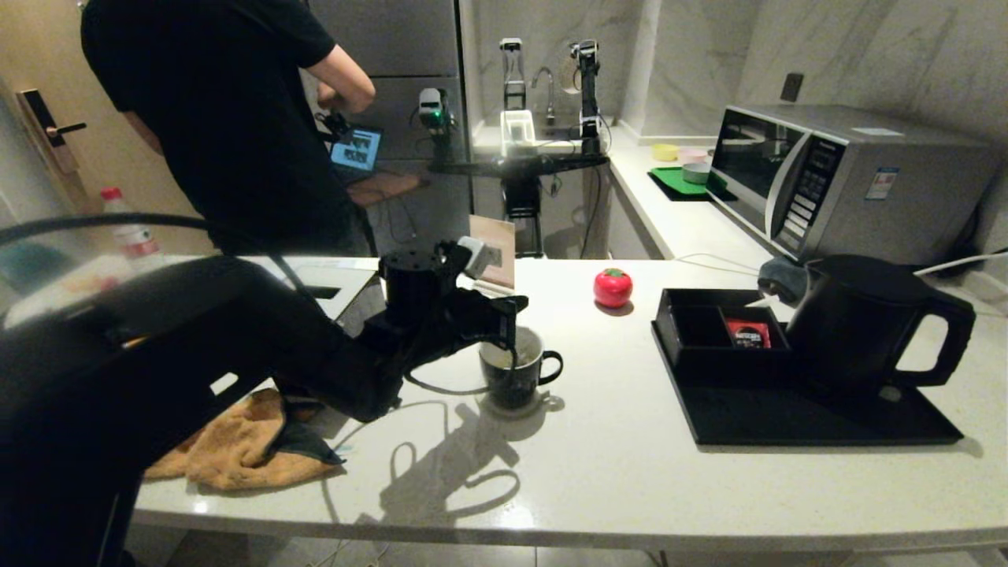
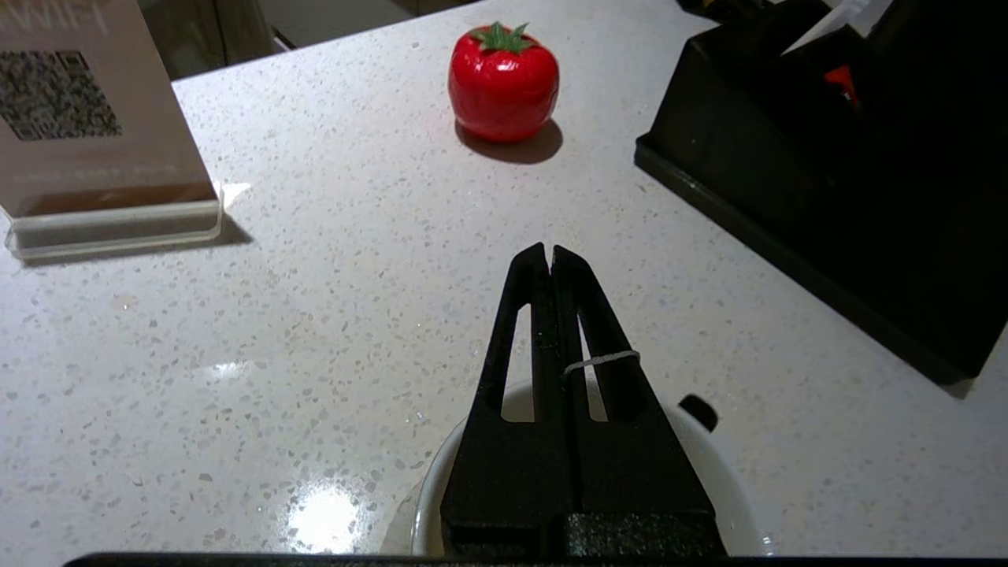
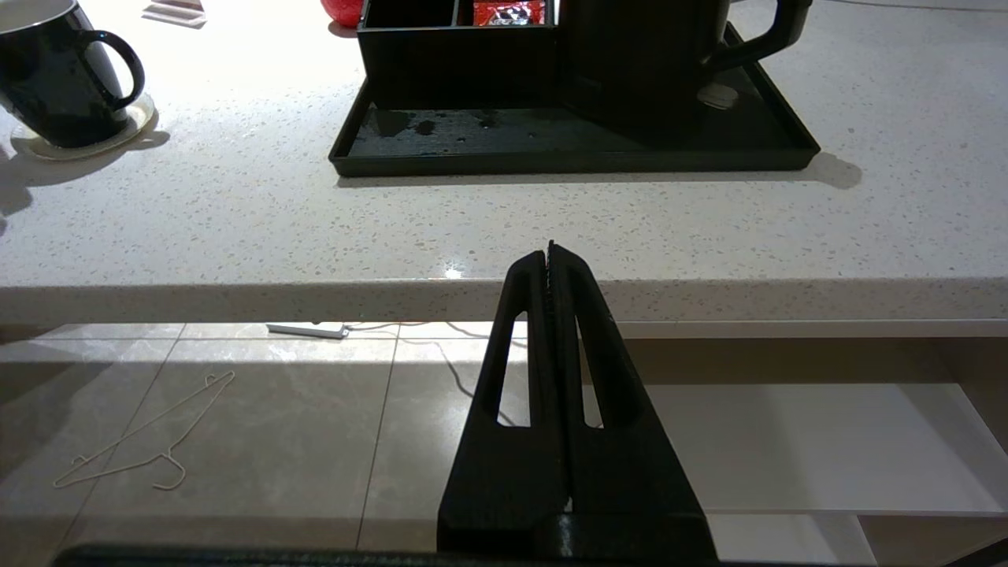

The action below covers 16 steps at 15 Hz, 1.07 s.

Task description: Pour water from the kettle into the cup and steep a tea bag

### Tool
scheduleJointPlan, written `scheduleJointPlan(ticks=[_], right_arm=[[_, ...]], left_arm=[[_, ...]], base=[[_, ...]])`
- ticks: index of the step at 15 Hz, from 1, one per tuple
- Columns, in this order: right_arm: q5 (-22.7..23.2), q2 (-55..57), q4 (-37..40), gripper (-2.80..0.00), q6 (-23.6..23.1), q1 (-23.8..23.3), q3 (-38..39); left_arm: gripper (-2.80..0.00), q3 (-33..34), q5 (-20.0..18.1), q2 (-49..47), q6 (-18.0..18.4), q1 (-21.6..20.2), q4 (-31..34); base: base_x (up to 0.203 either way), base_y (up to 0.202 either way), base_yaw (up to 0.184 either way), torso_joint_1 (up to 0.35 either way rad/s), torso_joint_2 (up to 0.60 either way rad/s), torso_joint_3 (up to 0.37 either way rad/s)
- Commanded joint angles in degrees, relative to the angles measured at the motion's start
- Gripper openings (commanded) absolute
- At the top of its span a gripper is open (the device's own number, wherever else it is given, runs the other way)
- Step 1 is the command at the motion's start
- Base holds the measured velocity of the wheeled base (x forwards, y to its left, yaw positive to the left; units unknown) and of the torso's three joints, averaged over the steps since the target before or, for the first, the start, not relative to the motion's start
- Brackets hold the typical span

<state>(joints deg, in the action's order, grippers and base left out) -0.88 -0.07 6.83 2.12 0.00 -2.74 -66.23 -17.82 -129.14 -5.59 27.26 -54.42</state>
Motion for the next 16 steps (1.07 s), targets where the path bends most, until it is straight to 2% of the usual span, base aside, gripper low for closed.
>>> scheduleJointPlan(ticks=[1,7,16], right_arm=[[0.00,0.07,0.03,-2.80,-0.01,0.00,0.02],[0.00,0.07,0.03,-2.80,-0.01,0.00,0.02],[0.00,0.07,0.03,-2.80,0.08,0.00,0.02]], left_arm=[[-2.80,0.14,-0.11,-1.79,-0.08,-0.01,-0.64],[-2.80,0.05,-0.02,-1.60,-0.12,-0.01,-0.86],[-2.80,-0.48,-0.19,6.72,-0.21,-0.63,-0.87]], base=[[0.000,0.000,0.000,0.000,0.00,0.000],[0.000,0.000,0.000,0.000,0.00,0.000],[0.000,0.000,0.000,0.000,0.00,0.000]])
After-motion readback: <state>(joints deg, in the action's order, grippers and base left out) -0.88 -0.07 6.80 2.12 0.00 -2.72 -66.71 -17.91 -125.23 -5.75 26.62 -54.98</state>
